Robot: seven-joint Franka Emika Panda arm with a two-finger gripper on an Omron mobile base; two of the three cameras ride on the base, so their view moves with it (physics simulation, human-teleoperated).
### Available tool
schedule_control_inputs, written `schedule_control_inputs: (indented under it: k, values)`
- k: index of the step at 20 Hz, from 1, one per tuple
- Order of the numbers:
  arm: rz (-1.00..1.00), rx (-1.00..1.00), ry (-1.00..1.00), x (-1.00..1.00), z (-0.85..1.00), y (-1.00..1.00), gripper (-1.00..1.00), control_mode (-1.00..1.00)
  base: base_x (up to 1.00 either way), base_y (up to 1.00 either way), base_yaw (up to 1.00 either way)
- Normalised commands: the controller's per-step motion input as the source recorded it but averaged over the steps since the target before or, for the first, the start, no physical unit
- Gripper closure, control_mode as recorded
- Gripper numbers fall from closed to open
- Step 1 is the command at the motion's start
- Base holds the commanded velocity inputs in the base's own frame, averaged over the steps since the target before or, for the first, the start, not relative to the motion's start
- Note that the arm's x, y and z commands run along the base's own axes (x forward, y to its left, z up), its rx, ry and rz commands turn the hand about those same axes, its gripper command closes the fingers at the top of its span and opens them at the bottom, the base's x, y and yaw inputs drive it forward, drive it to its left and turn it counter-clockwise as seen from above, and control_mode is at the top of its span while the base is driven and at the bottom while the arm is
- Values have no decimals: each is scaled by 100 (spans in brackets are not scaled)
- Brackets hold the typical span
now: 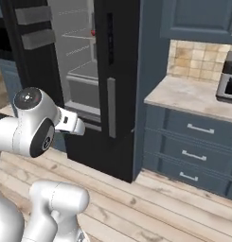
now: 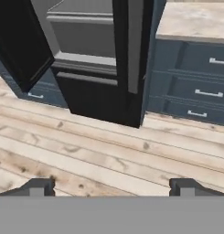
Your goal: Grab the onion and lemon wedge from the fridge, place them in the blender, close the lid, and turn on the blender to create a marinade.
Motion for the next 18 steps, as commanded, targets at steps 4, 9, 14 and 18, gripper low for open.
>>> schedule_control_inputs:
  k: [4,9,14,18]
  values:
    - [0,0,0,0,0,0,-100,100,87,97,-36]
    - [0,0,0,0,0,0,-100,100,83,91,-31]
    - [0,0,0,0,0,0,-100,100,76,59,-20]
    - [0,0,0,0,0,0,-100,100,62,2,-7]
